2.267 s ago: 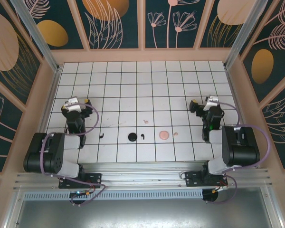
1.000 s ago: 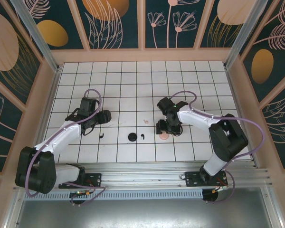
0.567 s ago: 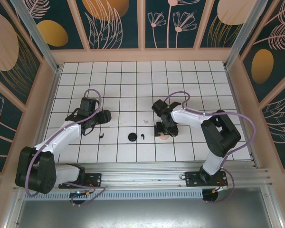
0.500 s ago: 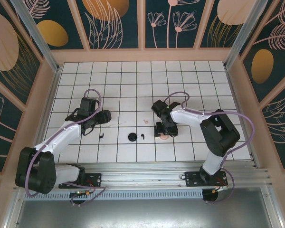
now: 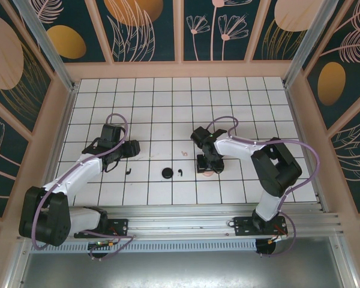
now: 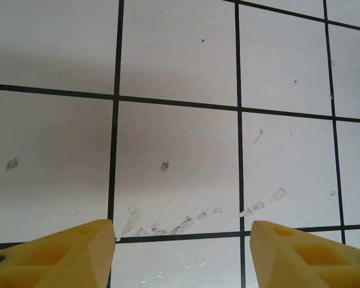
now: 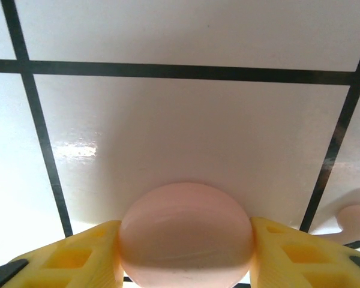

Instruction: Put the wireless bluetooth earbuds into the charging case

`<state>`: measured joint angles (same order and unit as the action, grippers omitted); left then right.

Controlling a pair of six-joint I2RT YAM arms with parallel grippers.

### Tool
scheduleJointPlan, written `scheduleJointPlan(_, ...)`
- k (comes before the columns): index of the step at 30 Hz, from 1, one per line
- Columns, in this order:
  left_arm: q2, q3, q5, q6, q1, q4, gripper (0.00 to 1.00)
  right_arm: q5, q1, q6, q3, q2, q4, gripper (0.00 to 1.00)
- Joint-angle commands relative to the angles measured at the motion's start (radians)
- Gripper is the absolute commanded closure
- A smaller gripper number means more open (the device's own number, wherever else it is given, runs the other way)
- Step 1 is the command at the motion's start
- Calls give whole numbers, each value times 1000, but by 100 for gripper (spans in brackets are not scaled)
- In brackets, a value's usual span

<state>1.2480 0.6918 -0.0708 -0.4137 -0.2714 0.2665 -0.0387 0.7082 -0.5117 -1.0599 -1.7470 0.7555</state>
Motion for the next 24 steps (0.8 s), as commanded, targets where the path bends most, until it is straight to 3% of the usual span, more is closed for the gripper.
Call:
scheduleJointPlan(1,-23,4,-18,-1,-7,24,40,39,10,-25,18,30,-28,54)
scheduleJointPlan(5,-52,3,-146,60,-18,-38,47,30,5,-50,12,93,-72,55)
scheduleJointPlan(11,-183,-74,-220,128,-77,-293,49,-51,-11,-151,1,229,-268,55)
scheduleJointPlan(18,-288,-208,-318,181,-121,-646,52,-177,-36,-318,102,381,-674,57)
scheduleJointPlan(24,-297,-266,-360,303,-207,-819,49,-254,-52,-413,193,465,-938,57)
